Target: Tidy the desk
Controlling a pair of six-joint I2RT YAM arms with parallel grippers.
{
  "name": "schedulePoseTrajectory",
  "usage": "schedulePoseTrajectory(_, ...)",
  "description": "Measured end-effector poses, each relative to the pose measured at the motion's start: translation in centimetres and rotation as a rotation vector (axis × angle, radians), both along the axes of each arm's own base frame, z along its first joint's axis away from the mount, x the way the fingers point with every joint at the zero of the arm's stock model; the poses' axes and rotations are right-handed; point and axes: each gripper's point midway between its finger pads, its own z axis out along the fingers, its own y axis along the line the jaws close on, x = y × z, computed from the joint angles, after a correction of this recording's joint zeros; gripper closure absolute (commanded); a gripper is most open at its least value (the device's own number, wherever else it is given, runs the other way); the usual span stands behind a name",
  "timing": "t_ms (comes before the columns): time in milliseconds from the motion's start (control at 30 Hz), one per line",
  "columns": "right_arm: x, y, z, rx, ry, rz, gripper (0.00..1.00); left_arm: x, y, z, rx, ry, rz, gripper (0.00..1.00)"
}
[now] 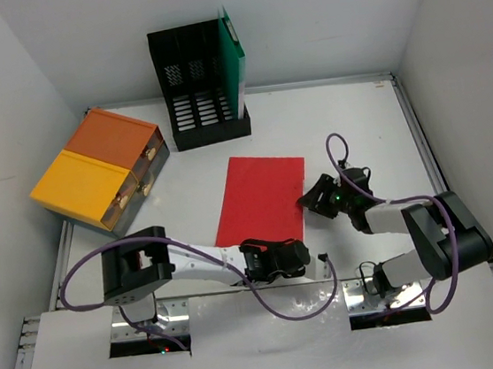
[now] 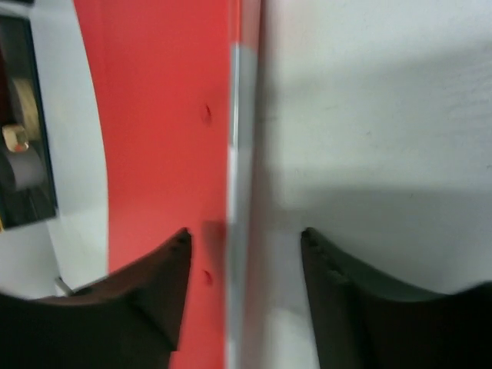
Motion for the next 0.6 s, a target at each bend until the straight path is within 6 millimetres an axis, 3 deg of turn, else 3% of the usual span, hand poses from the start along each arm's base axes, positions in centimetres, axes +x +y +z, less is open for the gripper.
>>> schedulePoseTrajectory(167,-1.3,0.2,0.2,0.011,-0.001,0.031,0.34,0.8,-0.4,2.6,-0.065,-0.045,0.022,1.00)
schedulePoseTrajectory(400,-1.8,1.5,0.3,0.098,0.005,0.050,0.36,0.8,-0.3,2.8,-0.057,-0.053,0.013,1.00)
schedulePoseTrajectory(500,-1.1,2.7,0.3,0.134,0.016,0.069,0.42,0.7,-0.2,2.7,-0.050,-0.047,0.006,1.00)
schedulePoseTrajectory(600,0.0,3.7,0.1,0.175,0.028,0.076,0.67,0.5,-0.1,2.7,-0.047,-0.041,0.001,1.00)
